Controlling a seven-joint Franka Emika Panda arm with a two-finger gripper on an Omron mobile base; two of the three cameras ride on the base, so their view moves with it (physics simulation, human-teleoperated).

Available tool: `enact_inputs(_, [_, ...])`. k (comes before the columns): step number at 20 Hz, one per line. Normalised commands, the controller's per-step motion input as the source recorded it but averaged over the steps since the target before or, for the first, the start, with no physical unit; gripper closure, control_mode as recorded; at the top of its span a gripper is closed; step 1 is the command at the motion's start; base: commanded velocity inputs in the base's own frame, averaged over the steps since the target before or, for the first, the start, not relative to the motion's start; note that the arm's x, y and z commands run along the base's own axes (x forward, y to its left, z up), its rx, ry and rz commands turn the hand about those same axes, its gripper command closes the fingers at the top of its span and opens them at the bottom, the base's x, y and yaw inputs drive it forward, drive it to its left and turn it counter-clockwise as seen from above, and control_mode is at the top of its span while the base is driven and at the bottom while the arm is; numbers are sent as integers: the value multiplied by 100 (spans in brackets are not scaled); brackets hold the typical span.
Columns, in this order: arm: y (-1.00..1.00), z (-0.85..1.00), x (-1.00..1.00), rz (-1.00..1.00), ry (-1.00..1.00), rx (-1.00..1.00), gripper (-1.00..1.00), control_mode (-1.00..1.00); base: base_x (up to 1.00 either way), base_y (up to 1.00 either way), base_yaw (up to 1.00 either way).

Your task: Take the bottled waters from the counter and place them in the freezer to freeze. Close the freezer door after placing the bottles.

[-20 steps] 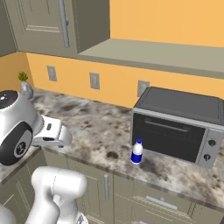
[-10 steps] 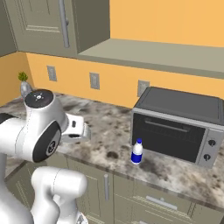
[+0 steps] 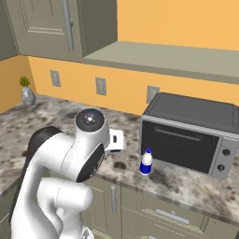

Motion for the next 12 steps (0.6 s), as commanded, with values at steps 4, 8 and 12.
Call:
enact_inputs(4, [-89,-36,35,0,-22,18,-100,-100,0,0,0])
enact_inputs(8, [-97,-38,43,0,-25,30,-100,-100,0,0,0])
enact_inputs(12, [-76,-47,47,0,-26,22,-100,-100,0,0,0])
